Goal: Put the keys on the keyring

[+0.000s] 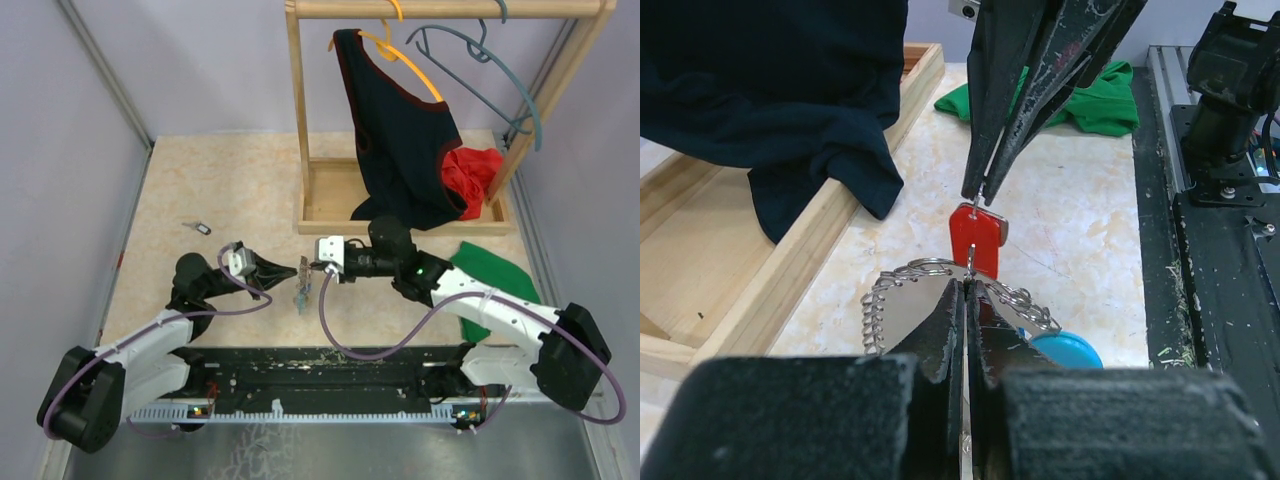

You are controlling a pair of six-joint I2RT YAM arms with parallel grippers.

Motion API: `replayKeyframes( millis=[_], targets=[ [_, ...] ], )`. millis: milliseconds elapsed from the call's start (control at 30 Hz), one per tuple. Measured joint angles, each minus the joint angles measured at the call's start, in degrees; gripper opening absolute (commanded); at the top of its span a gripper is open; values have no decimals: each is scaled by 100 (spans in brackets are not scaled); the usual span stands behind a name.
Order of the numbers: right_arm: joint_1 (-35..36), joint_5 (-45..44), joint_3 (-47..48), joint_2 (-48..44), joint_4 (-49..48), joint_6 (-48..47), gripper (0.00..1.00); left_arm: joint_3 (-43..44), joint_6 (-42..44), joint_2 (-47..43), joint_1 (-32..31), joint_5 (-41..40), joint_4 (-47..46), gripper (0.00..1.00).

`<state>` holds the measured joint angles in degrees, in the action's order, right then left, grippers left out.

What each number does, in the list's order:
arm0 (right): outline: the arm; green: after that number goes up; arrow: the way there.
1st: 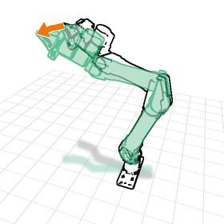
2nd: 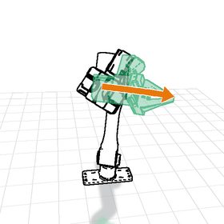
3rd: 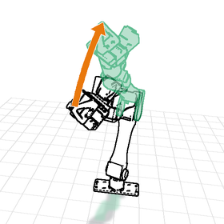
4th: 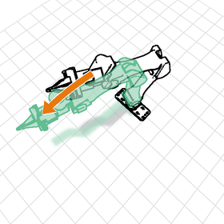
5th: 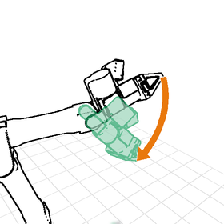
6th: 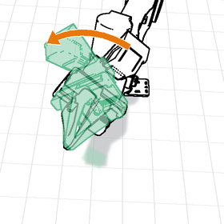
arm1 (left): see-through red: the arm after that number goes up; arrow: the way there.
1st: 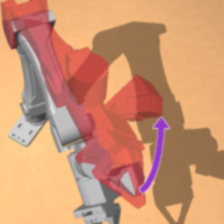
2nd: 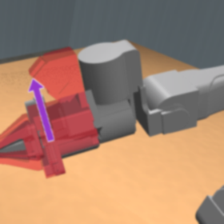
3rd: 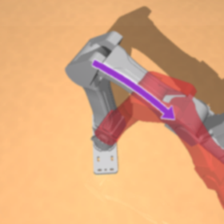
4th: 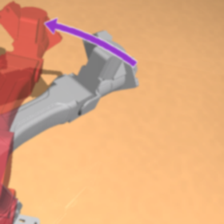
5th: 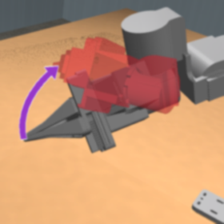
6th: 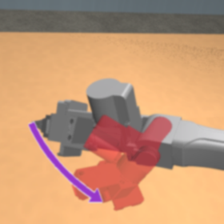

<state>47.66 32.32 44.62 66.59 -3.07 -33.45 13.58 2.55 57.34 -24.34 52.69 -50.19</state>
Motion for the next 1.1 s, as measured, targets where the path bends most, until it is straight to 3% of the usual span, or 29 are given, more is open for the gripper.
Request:
replayKeyframes(
  millis=[1100],
  targets=[
    [210,-227,83,256,140,-90,0,2,-68,-2,0,55,-46,1]
  ],
)
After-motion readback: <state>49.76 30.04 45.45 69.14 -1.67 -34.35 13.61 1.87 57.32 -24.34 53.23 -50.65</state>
